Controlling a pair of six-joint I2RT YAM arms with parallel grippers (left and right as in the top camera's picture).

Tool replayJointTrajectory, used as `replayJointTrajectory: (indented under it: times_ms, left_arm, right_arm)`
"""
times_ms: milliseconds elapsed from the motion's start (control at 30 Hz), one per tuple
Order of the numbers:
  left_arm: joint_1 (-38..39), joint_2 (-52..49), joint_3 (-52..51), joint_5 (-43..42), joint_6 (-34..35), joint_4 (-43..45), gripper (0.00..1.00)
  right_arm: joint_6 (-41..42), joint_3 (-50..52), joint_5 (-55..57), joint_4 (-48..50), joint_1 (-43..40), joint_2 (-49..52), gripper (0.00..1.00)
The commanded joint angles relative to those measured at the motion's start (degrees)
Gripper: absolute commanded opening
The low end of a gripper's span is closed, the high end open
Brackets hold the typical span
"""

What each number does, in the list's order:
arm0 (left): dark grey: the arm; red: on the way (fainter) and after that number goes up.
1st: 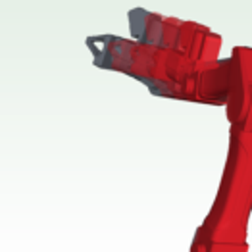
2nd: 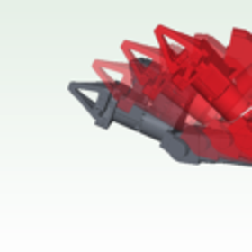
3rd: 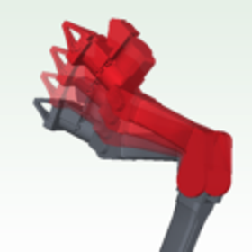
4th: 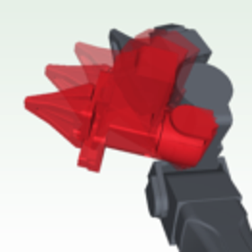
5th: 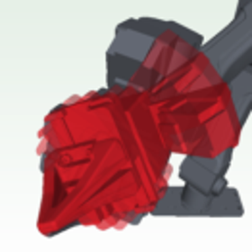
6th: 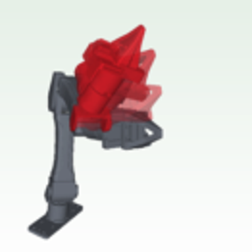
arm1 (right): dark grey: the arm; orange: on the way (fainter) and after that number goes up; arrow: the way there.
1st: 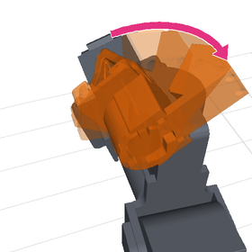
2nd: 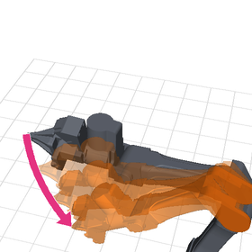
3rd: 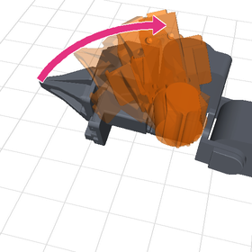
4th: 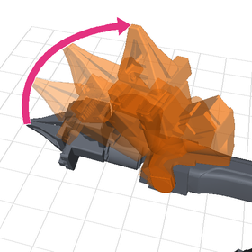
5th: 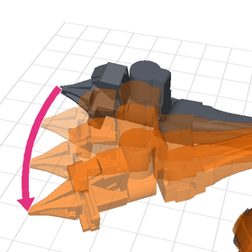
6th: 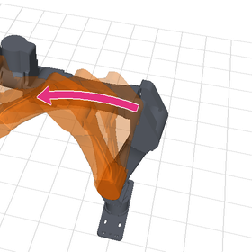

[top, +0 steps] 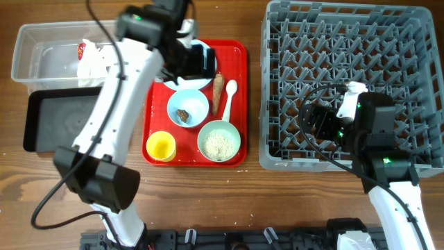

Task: Sort waste into correct bins and load items into the dishwasher rack
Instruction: 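Grasp the light-blue bowl with the left gripper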

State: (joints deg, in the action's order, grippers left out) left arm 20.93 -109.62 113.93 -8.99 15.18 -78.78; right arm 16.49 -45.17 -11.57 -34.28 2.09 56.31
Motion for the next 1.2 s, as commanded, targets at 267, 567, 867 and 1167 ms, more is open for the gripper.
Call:
replayJointTrajectory:
  times_ms: [267, 567, 867, 1167]
  left_arm:
    - [3.1, -0.1, -28.7, 7.2, 4.5, 26.9, 0.46]
    - [3.1, -1.9, -37.0, 7.0, 4.6, 37.9, 0.41]
    - [4.1, -4.0, -37.0, 7.2, 4.5, 38.3, 0.21]
    - [3.9, -3.1, -35.5, 7.1, 4.6, 35.2, 0.04]
  right_arm:
    - [0.2, -1.3, -0.5, 0.2, -0.1, 0.1, 1.0]
    - [0.2, -1.3, -0.5, 0.2, -0.1, 0.1, 1.0]
    - [0.2, -1.3, -0.5, 0.0, -0.1, 0.1, 1.0]
    - [0.2, -1.3, -0.5, -1.2, -0.1, 0.1, 0.99]
